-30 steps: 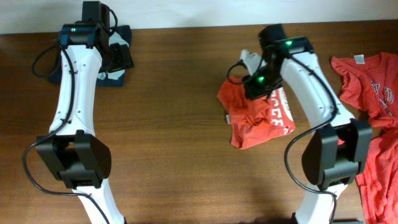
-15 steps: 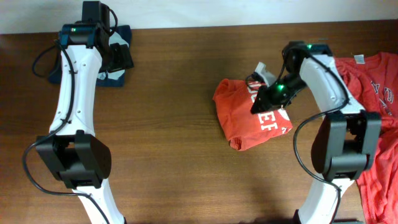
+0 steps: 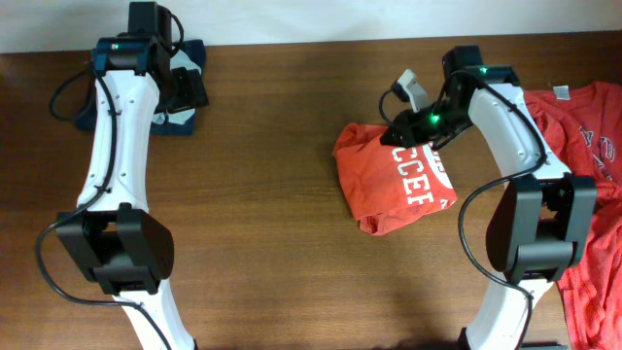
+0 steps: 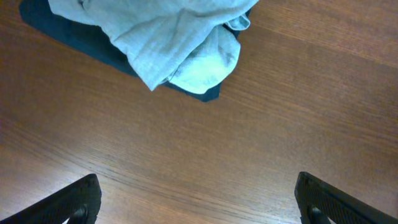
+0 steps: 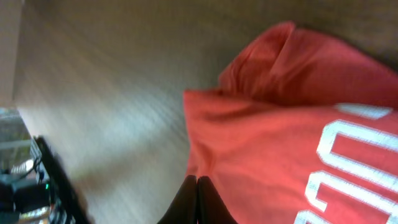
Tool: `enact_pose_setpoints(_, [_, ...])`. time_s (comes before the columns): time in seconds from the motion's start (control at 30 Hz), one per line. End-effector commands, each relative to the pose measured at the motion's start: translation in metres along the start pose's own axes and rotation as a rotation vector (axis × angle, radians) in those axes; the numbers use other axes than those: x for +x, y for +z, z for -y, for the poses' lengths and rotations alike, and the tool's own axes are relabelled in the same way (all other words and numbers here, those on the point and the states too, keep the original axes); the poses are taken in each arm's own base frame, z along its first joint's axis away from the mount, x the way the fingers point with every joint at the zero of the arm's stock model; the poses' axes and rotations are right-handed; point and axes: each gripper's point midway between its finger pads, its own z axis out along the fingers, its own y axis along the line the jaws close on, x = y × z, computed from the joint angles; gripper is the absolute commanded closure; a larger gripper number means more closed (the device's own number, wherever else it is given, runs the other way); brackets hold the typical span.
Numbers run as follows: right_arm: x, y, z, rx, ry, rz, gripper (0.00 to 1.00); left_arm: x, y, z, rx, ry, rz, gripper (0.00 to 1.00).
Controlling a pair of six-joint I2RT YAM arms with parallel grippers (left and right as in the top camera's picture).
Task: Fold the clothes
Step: 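Fold the bundle's right part leftward over itself with the right gripper, then release the bundle and raise the right gripper to the right side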
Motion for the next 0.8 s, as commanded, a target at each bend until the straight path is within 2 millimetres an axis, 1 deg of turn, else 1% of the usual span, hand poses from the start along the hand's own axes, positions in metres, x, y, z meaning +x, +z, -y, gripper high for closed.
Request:
enact_pose_setpoints(0.0, [-0.004,0.025,0.007,-0.018,0.085,0.022,0.96,-0.001,0.002,-0.001,-0.007,0.001,-0.001,0.01])
enact_pose_setpoints(0.07, [0.004,0.051,0.012,-0.030,0.102,-0.010,0.96,-0.001,0.002,-0.001,-0.007,0.001,-0.001,0.01])
enact_pose_setpoints(0.1, [0.007,0.059,0.015,-0.030,0.119,-0.019,0.96,-0.001,0.002,-0.001,-0.007,0.001,-0.001,0.01])
enact_pose_setpoints(0.17, [0.015,0.091,0.019,-0.044,0.129,-0.057,0.96,-0.001,0.002,-0.001,-0.007,0.001,-0.001,0.01])
enact_pose_setpoints(0.23, [0.017,0.104,0.020,-0.049,0.117,-0.070,0.96,-0.001,0.002,-0.001,-0.007,0.001,-0.001,0.01])
enact_pose_setpoints(0.27, [0.017,0.114,0.022,-0.044,0.098,-0.071,0.96,-0.001,0.002,-0.001,-0.007,0.001,-0.001,0.01])
enact_pose_setpoints(0.3, [0.015,0.120,0.023,-0.042,0.084,-0.068,0.95,-0.001,0.002,-0.001,-0.007,0.001,-0.001,0.01])
enact_pose_setpoints(0.33, [0.010,0.127,0.026,-0.037,0.055,-0.048,0.91,-0.001,0.002,-0.001,-0.007,0.001,-0.001,0.01])
enact_pose_setpoints(0.37, [-0.010,0.125,0.026,-0.047,0.075,0.019,0.91,-0.001,0.002,-0.001,-0.007,0.001,-0.001,0.01])
enact_pose_setpoints(0.4, [-0.025,0.114,0.014,-0.109,0.059,0.060,0.88,-0.001,0.002,-0.001,-0.007,0.001,-0.001,0.01])
enact_pose_setpoints(0.43, [-0.043,0.094,-0.002,-0.191,0.036,0.110,0.80,-0.001,0.002,-0.001,-0.007,0.001,-0.001,0.01])
enact_pose_setpoints(0.47, [-0.061,0.070,-0.013,-0.234,0.015,0.157,0.73,-0.001,0.002,-0.001,-0.007,0.001,-0.001,0.01])
enact_pose_setpoints(0.5, [-0.074,0.045,-0.014,-0.221,0.012,0.192,0.72,-0.001,0.002,-0.001,-0.007,0.001,-0.001,0.01])
enact_pose_setpoints(0.53, [-0.084,0.017,-0.011,-0.187,0.028,0.221,0.69,-0.001,0.002,-0.001,-0.007,0.001,-0.001,0.01])
enact_pose_setpoints(0.57, [-0.090,-0.017,0.000,-0.124,0.069,0.244,0.52,-0.001,0.002,-0.001,-0.007,0.001,-0.001,0.01])
enact_pose_setpoints(0.6, [-0.088,-0.049,0.020,-0.031,0.130,0.255,0.35,-0.001,0.002,-0.001,-0.007,0.001,-0.001,0.01])
enact_pose_setpoints(0.63, [-0.080,-0.075,0.046,0.065,0.199,0.260,0.15,-0.001,0.002,-0.001,-0.007,0.001,-0.001,0.01])
enact_pose_setpoints(0.67, [-0.067,-0.098,0.072,0.149,0.269,0.262,0.01,-0.001,0.002,-0.001,-0.010,0.002,0.001,0.01])
enact_pose_setpoints(0.7, [-0.059,-0.109,0.086,0.175,0.307,0.265,0.01,-0.006,0.002,-0.008,-0.049,0.003,0.025,0.01])
enact_pose_setpoints(0.73, [-0.039,-0.128,0.110,0.216,0.394,0.259,0.01,-0.009,0.001,-0.014,-0.087,0.002,0.040,0.01])
enact_pose_setpoints(0.77, [-0.017,-0.145,0.133,0.282,0.470,0.247,0.01,-0.009,0.001,-0.014,-0.089,0.001,0.040,0.01])
